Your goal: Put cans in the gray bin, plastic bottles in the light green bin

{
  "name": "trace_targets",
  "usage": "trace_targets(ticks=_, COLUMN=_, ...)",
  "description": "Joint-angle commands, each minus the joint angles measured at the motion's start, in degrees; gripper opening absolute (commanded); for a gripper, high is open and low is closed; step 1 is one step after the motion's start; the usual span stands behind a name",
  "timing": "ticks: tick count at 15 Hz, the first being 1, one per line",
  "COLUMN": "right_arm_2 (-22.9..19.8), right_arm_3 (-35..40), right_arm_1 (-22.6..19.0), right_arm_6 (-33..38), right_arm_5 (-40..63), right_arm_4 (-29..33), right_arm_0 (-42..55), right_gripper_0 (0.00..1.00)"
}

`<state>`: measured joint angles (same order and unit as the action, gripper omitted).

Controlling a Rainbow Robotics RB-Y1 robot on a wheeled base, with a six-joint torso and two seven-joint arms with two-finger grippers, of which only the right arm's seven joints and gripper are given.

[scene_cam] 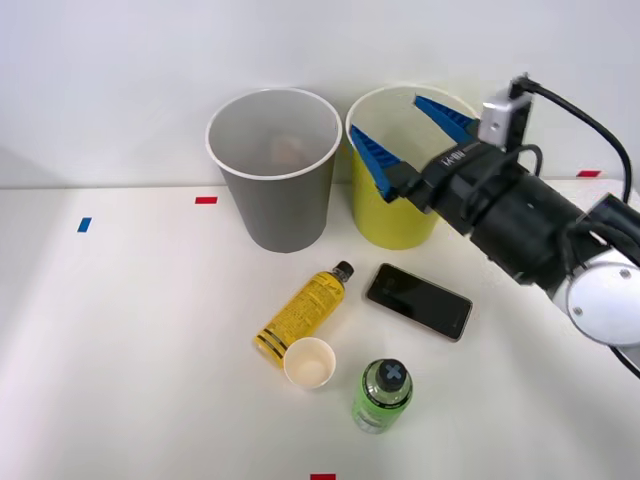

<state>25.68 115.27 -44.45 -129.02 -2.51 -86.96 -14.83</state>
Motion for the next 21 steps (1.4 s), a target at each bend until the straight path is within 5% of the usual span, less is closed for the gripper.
trace_targets(ticks=1, right_arm_2=-0.5, right_arm_3=6.0, right_arm_1=-4.2, right_arm_6=-0.6, right_arm_5=-10.1, right_arm_4=1.4, right_arm_0=11.0, right_gripper_0=1.00)
trace_targets(ticks=6, right_arm_2=-4.9, right_arm_3=7.0, right_arm_1=-0.8, right_arm_6=0.0, right_arm_5=-18.4, right_arm_4=16.9, right_arm_0=28.4, right_gripper_0=1.00)
trace_targets(ticks=12, right_arm_2=-7.8, right_arm_3=6.9, right_arm_1=13.8, right_arm_6=-0.6, right_arm_5=-18.7, right_arm_4=22.5, right_arm_0=42.1, right_gripper_0=1.00)
trace_targets(ticks=16, right_arm_2=-8.8, right_arm_3=4.4, right_arm_1=20.1, right_arm_6=-0.7, right_arm_5=-18.6, right_arm_4=22.9, right_arm_0=44.0, right_gripper_0=1.00)
trace_targets(ticks=21, right_arm_2=-11.5, right_arm_3=-1.0, right_arm_1=24.9, right_arm_6=-0.4, right_arm_5=-19.7, right_arm_4=32.2, right_arm_0=44.6, right_gripper_0=1.00)
